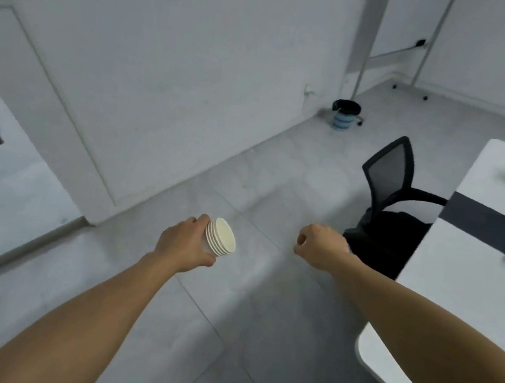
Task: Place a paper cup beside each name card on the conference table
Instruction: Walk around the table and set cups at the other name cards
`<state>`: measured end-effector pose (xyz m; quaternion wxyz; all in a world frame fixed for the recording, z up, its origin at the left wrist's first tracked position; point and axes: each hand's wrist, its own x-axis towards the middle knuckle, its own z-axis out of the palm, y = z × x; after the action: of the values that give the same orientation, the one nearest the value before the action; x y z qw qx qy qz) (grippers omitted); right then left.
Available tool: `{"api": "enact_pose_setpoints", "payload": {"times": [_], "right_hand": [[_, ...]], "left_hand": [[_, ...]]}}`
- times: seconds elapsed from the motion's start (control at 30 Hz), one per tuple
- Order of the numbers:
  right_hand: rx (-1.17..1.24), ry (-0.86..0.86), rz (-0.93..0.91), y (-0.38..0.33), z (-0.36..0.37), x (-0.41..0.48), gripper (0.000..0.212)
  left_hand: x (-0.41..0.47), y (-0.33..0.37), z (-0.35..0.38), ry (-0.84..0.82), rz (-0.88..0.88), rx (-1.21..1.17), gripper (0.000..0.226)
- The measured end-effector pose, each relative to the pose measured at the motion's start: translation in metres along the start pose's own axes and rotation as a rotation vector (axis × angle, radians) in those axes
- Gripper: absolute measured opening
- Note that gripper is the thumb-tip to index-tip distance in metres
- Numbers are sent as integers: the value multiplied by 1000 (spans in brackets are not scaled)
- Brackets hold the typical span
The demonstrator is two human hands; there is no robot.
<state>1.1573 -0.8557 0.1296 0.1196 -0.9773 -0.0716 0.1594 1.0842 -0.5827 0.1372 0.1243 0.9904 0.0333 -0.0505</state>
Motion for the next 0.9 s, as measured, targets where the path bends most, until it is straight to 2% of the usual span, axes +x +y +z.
{"api": "enact_pose_setpoints", "payload": {"times": [0.27,0.57,0.77,0.9], "right_hand": [[49,38,264,88,-37,89,16],[222,166,480,205,-102,195,19],[262,187,587,259,-133,226,16],[285,208,725,309,-147,246,17]], "left_hand": [[172,84,32,-118,296,-21,63],[359,204,27,-125,522,29,63],[433,279,40,-197,683,58,68],[487,341,58,-235,821,59,65]]}}
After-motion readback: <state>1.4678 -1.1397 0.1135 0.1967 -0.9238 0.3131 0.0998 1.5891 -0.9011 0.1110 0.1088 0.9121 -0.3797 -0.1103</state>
